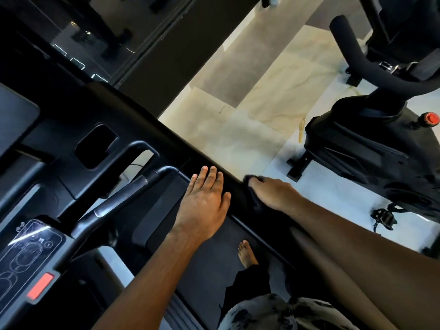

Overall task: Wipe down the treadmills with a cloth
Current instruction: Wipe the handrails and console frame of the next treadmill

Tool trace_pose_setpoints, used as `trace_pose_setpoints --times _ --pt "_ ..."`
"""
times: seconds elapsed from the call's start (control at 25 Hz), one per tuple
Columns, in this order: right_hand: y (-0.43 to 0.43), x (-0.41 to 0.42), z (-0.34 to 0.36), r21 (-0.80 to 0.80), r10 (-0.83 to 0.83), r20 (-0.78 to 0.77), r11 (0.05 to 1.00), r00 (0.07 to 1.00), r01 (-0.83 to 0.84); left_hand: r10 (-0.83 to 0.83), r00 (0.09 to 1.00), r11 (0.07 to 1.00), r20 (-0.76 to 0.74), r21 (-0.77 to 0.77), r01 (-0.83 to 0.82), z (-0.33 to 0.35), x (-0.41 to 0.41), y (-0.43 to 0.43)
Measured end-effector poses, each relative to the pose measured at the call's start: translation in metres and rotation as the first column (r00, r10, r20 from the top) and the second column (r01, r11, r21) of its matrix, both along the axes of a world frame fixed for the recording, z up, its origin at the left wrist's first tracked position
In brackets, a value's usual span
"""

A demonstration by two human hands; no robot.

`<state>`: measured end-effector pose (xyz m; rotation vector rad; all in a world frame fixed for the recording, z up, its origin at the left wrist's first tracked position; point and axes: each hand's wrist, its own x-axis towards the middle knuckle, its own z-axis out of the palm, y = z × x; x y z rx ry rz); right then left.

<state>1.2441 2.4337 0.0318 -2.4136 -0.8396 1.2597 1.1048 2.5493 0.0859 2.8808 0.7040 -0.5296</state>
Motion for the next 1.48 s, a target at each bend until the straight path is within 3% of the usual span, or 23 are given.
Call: trace_pose_setpoints --times 0.04,0.12,0.2,0.28,0.32,0.44,0.48,0.6,0.72,0.8,0.88,0.92,1.0,1.08,1.2,1.24,1.36,1.48 --pt "-0.006 -0.004 0.002 -0.021 0.054 0.009 0.998 0.998 -0.054 0.004 1.0 1.0 -0.016 -0.003 -0.004 0.002 -0.001 -0.004" --pt "-0.02 -0.027 0.01 0.1 0.041 0.205 0.993 0.978 -0.062 -0.001 1.0 1.0 -0.019 -0.001 0.001 0.004 -0.001 -0.011" --pt "-0.029 -0.024 0.001 0.154 -0.045 0.172 0.988 0.984 0.018 -0.004 1.0 1.0 -0.013 0.015 0.004 0.001 0.002 -0.019" --pt "-0.031 -0.003 -0.007 -0.031 -0.056 -0.02 0.998 0.998 0.056 -0.001 0.999 1.0 -0.035 0.012 0.001 0.0 0.003 -0.026" --pt "-0.035 -0.004 -0.004 -0.067 0.002 -0.028 0.998 1.0 -0.004 0.004 0.999 1.0 -0.049 0.007 -0.003 0.001 0.002 -0.03" --pt "-0.05 -0.027 0.009 0.109 0.021 0.198 0.993 0.98 -0.043 0.011 1.0 1.0 -0.029 0.021 -0.01 0.002 0.004 -0.038" --pt "-0.054 -0.024 0.004 0.136 -0.004 0.178 0.99 0.984 -0.021 0.014 1.0 1.0 -0.018 0.022 -0.014 0.001 0.005 -0.041" --pt "-0.063 -0.002 -0.006 -0.045 0.0 -0.042 0.999 0.999 -0.002 0.018 0.999 1.0 -0.049 0.007 -0.018 -0.001 0.002 -0.054" --pt "-0.076 -0.025 0.004 0.076 0.012 0.146 0.997 0.989 -0.023 0.009 0.999 1.0 -0.045 0.015 -0.008 0.004 0.002 -0.065" --pt "-0.082 -0.016 -0.002 0.128 -0.048 0.064 0.991 0.997 0.04 0.003 0.999 1.0 -0.034 0.031 -0.002 0.002 0.003 -0.07" --pt "-0.088 0.0 -0.008 -0.015 -0.02 -0.081 1.0 0.997 0.019 0.004 0.998 1.0 -0.061 0.014 -0.003 0.001 0.003 -0.079" --pt "-0.095 -0.001 -0.005 -0.052 -0.009 -0.076 0.999 0.997 0.005 0.008 0.998 1.0 -0.069 0.006 -0.008 0.002 0.004 -0.084" --pt "-0.106 -0.021 0.005 0.07 -0.005 0.144 0.998 0.99 -0.005 0.005 0.998 1.0 -0.062 0.012 -0.004 0.003 0.006 -0.093" --pt "-0.114 -0.023 0.003 0.165 -0.044 0.116 0.986 0.992 0.024 -0.003 0.999 1.0 -0.049 0.03 0.004 -0.001 0.007 -0.099" --pt "-0.12 -0.002 -0.009 -0.002 0.003 -0.061 1.0 0.998 -0.003 0.005 0.997 1.0 -0.074 0.009 -0.004 -0.003 0.003 -0.111" --pt "-0.127 -0.006 -0.006 -0.031 0.041 -0.018 0.999 0.999 -0.042 0.003 0.997 1.0 -0.079 0.008 -0.002 -0.002 0.001 -0.117" --pt "-0.138 -0.026 0.005 0.133 -0.007 0.18 0.991 0.984 -0.017 -0.017 0.999 0.999 -0.044 0.033 0.019 -0.002 0.002 -0.128" --pt "-0.137 -0.006 -0.002 -0.02 -0.063 -0.029 0.998 0.998 0.063 -0.033 0.998 0.999 -0.048 0.034 0.035 -0.006 0.001 -0.133"
